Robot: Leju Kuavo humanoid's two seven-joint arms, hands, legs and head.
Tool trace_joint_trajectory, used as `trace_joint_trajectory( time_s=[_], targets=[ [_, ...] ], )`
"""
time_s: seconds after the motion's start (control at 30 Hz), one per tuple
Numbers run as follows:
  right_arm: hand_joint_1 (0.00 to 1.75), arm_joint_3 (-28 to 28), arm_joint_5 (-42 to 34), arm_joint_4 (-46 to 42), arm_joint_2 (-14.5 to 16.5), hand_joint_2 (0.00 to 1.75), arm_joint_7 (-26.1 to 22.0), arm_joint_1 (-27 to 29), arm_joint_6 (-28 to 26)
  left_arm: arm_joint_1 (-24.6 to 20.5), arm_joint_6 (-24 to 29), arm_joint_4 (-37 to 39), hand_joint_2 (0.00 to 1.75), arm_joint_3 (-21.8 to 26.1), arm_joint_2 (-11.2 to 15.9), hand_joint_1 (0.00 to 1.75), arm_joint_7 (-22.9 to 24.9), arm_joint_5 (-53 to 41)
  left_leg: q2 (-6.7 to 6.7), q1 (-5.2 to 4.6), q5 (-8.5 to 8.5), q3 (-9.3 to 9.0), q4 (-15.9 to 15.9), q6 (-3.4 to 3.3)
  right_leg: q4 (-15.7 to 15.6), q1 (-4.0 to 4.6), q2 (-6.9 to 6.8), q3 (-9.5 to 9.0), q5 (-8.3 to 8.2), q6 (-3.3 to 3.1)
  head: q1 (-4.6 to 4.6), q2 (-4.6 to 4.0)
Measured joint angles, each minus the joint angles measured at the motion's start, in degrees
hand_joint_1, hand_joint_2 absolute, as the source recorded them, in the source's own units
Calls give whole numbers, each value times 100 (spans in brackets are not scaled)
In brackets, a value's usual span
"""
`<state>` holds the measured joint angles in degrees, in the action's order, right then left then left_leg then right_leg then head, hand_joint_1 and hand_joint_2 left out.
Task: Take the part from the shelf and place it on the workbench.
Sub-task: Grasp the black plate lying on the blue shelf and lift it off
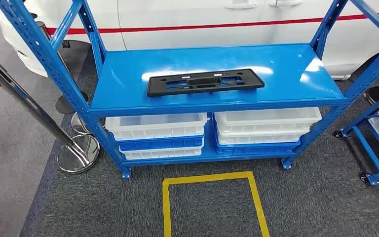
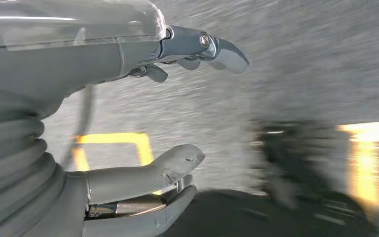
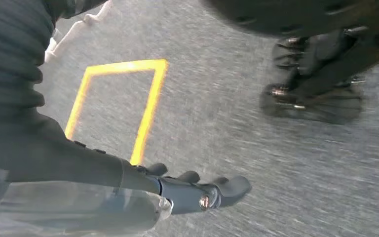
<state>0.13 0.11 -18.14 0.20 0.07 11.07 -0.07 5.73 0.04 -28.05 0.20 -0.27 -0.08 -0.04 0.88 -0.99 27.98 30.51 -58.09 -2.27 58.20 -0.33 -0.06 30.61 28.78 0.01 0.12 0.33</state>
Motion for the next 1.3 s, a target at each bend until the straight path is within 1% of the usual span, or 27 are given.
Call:
trace_joint_trajectory(
  time_s=[0.13, 0.17, 0.2, 0.23, 0.3, 0.33, 0.37, 0.4, 0.47, 0.5, 0.53, 0.63, 0.67, 0.7, 0.73, 0.8, 0.83, 0.87, 0.9, 0.97, 1.0, 1.03, 1.1, 1.13, 1.2, 1.23, 1.3],
  targets=[
    [0, 0, 0, 369, -2, 175, 13, 361, -1, -391, 0, -359, 175, 0, 10, 0, -12, 0, 31, 18, -31, -5, 67, -38, 7, -4, -19, -31, 4, 36, -1, 0],
    [0, 0, 0, 480, -8, 175, 15, 465, -1, -492, 0, -472, 175, 0, 13, 0, -13, 0, 31, 38, -55, -29, 115, -57, 70, -1, -10, -15, 55, 51, 0, 0],
    [0, 0, 0, 589, -14, 175, 16, 560, -1, -584, 0, -583, 175, 0, 14, 0, -14, 0, 29, 57, -79, -55, 159, -75, 241, 2, -1, 58, 173, 66, 1, 0],
    [0, 0, 0, 692, -20, 175, 17, 643, -1, -659, 0, -683, 175, 0, 14, 0, -16, 0, 28, 69, -97, -73, 181, -87, 524, -3, 5, 189, 345, 80, 1, 0],
    [0, 0, 0, 863, -24, 175, 17, 753, 0, -756, 0, -836, 175, 0, 14, 0, -18, 0, 36, 68, -102, -53, 174, -95, 1247, -23, 8, 552, 688, 114, 1, 0],
    [0, 0, 1, 913, -24, 175, 17, 772, 1, -767, 1, -875, 175, 0, 14, 0, -18, 0, 44, 70, -99, -45, 164, -92, 1470, -40, 7, 668, 737, 132, 1, 0],
    [0, 0, 1, 931, -24, 175, 17, 761, 1, -750, 1, -891, 175, 0, 14, 0, -17, 0, 55, 74, -94, -41, 153, -84, 1496, -61, 6, 688, 674, 152, 1, 0],
    [0, 0, 2, 912, -25, 175, 17, 724, 0, -705, 2, -874, 175, 0, 14, 0, -15, 0, 65, 83, -84, -41, 138, -69, 1297, -82, 5, 594, 512, 169, 1, 0],
    [0, 0, 2, 755, -25, 175, 17, 563, -1, -535, 2, -738, 175, 1, 12, 0, -7, 0, 68, 99, -46, -31, 95, -11, 573, -107, 12, 229, 148, 187, 2, 0],
    [0, 0, 2, 620, -24, 175, 13, 441, -1, -413, 2, -613, 175, 1, 11, 0, -2, 0, 60, 100, -20, -18, 68, 29, 289, -106, 22, 89, 45, 164, 1, 0],
    [0, 0, 2, 458, -22, 175, 8, 308, 0, -278, 2, -461, 175, 1, 11, 0, 3, 0, 50, 98, -2, -7, 48, 68, 124, -96, 34, 11, 6, 132, 0, 0],
    [0, 0, 2, -115, -14, 175, -6, -166, 0, 189, 1, 95, 175, -1, 1, 0, 12, 0, 27, 107, 19, -14, 28, 165, 62, -66, 61, 5, 5, 12, -1, 0],
    [0, 0, 2, -323, -11, 175, -9, -338, 0, 357, 0, 294, 175, -2, -6, 0, 14, 0, 20, 117, 66, 0, -32, 194, 54, -67, 66, 3, -1, -21, -1, 0],
    [0, 0, 2, -541, -8, 175, -12, -508, 0, 525, -2, 505, 175, -3, -12, 0, 17, 0, 14, 126, 181, 69, -199, 220, 44, -74, 71, 2, -10, -53, -1, 0],
    [0, 0, 2, -751, -7, 175, -14, -666, 0, 682, -3, 709, 175, -3, -14, 0, 19, 0, 9, 133, 355, 200, -487, 242, 38, -78, 73, 1, -15, -75, -2, 0],
    [0, -2, 2, -1124, -9, 175, -15, -930, -1, 952, -1, 1088, 175, -3, -7, 0, 22, 0, 1, 137, 734, 580, -1258, 269, 43, -64, 88, 14, -12, -94, -2, 0],
    [0, -3, 2, -1267, -11, 175, -15, -1020, -2, 1056, 1, 1237, 175, -2, -1, 0, 23, 0, -1, 137, 820, 726, -1544, 272, 44, -56, 101, 17, -11, -97, -2, 0],
    [0, -4, 2, -1368, -14, 175, -15, -1076, -2, 1134, 2, 1344, 175, -2, 4, 0, 24, 0, -2, 137, 789, 781, -1632, 266, 46, -50, 115, 16, -9, -99, -2, 0],
    [0, -4, 2, -1428, -15, 175, -15, -1099, -2, 1169, 2, 1408, 175, -2, 8, 0, 23, 0, -4, 136, 648, 724, -1487, 251, 46, -45, 124, 9, -6, -100, -2, 0],
    [0, -4, 2, -1416, -14, 175, -13, -1032, -1, 1092, 2, 1404, 175, -2, 11, 0, 15, 0, -16, 132, 235, 371, -704, 204, 45, -43, 118, -15, 5, -90, -2, 0],
    [0, -4, 2, -1345, -13, 175, -11, -950, -1, 985, 2, 1338, 175, -2, 12, 0, 10, 0, -26, 120, 85, 196, -340, 181, 43, -37, 101, -17, 16, -73, -1, 0],
    [0, -4, 2, -1242, -11, 175, -8, -843, 0, 856, 2, 1241, 175, -2, 11, 0, 5, 0, -33, 107, 8, 81, -106, 160, 37, -34, 84, -16, 24, -51, -1, 0],
    [0, -3, 2, -938, -7, 175, -4, -575, 0, 561, 1, 944, 175, -2, 10, 0, -2, 0, -33, 73, -14, 27, -1, 124, 19, -33, 61, -16, 29, 2, -1, 0],
    [0, -3, 2, -763, -5, 175, -1, -422, 0, 404, 0, 770, 175, -2, 9, 0, -5, 0, -24, 83, -31, 19, 30, 92, 17, -35, 54, -30, 33, 30, -1, 0],
    [0, -2, 2, -382, -2, 175, 4, -100, 0, 84, 0, 388, 175, -2, 3, 0, -12, 0, 2, 101, -74, -12, 107, 25, 152, -38, 44, 7, 141, 79, 1, 0],
    [0, -2, 2, -189, -2, 175, 7, 56, 1, -70, 0, 194, 175, -2, 1, 0, -15, 0, 16, 111, -93, -26, 138, -10, 373, -38, 42, 106, 285, 97, 2, 0],
    [0, -1, 2, 183, -3, 175, 11, 334, 3, -341, 0, -164, 175, -2, -1, 0, -19, 0, 46, 92, -95, -23, 142, -43, 1078, -42, 42, 466, 650, 117, 1, 0]
  ],
)
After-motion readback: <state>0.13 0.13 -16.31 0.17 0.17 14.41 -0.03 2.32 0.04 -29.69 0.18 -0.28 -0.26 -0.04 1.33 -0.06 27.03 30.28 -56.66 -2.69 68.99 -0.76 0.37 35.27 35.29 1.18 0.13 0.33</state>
